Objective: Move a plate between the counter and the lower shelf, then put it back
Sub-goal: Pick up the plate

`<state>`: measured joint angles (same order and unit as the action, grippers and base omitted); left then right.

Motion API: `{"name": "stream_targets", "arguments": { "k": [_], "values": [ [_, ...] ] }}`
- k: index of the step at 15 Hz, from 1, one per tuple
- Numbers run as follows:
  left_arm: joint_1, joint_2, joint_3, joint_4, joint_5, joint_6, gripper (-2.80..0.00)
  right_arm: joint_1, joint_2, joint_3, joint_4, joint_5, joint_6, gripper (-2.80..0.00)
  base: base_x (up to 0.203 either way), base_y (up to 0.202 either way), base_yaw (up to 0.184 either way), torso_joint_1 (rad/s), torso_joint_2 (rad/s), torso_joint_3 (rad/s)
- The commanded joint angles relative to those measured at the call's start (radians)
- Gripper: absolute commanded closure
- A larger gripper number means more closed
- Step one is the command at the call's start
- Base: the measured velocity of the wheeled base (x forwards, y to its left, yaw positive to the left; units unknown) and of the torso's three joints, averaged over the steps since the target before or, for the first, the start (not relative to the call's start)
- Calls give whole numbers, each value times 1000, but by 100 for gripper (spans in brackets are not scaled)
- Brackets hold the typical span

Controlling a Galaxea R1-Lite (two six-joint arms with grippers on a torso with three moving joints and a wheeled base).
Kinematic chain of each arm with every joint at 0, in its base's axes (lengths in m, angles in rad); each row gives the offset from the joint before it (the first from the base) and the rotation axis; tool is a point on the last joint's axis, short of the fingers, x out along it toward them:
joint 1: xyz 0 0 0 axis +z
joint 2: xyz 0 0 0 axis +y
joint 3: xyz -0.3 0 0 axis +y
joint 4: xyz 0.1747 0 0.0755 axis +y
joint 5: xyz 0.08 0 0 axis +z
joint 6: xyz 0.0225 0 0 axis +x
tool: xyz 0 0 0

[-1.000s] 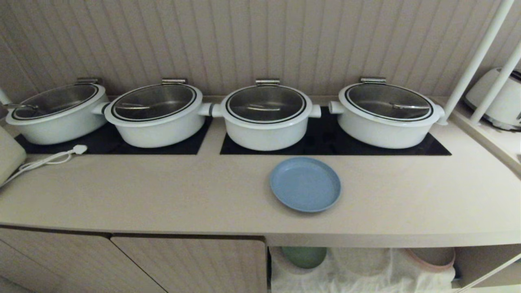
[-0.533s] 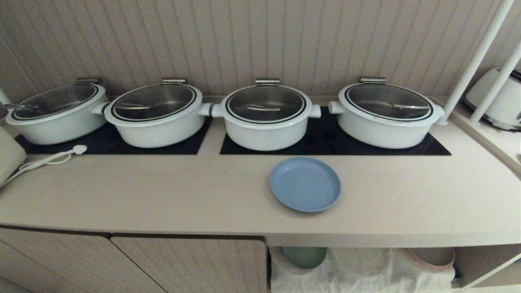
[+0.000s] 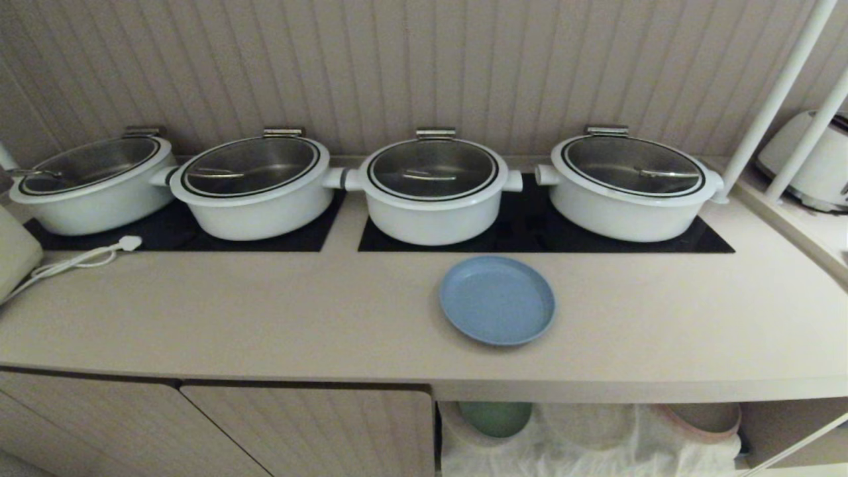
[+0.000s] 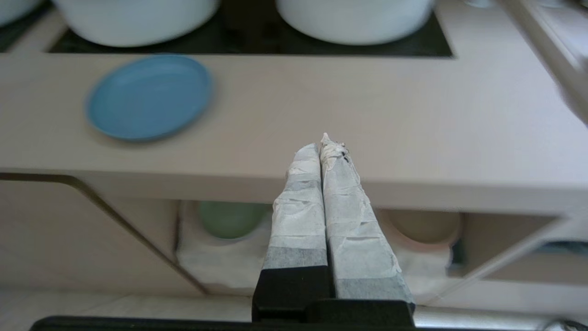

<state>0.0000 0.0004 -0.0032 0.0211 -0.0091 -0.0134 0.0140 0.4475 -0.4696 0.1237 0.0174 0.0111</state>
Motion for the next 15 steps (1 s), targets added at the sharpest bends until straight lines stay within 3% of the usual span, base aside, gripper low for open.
{"name": "stream_targets", "arguments": {
  "k": [1,5,11,15],
  "values": [
    [0,0,0,0,0,0,0,43,204,-100,5,11,5,0,0,0,0,0,0,0],
    [0,0,0,0,0,0,0,86,402,-254,57,63,10,0,0,0,0,0,0,0],
    [0,0,0,0,0,0,0,100,727,-492,331,74,7,0,0,0,0,0,0,0],
    [0,0,0,0,0,0,0,175,951,-680,469,77,14,0,0,0,0,0,0,0]
  ]
}}
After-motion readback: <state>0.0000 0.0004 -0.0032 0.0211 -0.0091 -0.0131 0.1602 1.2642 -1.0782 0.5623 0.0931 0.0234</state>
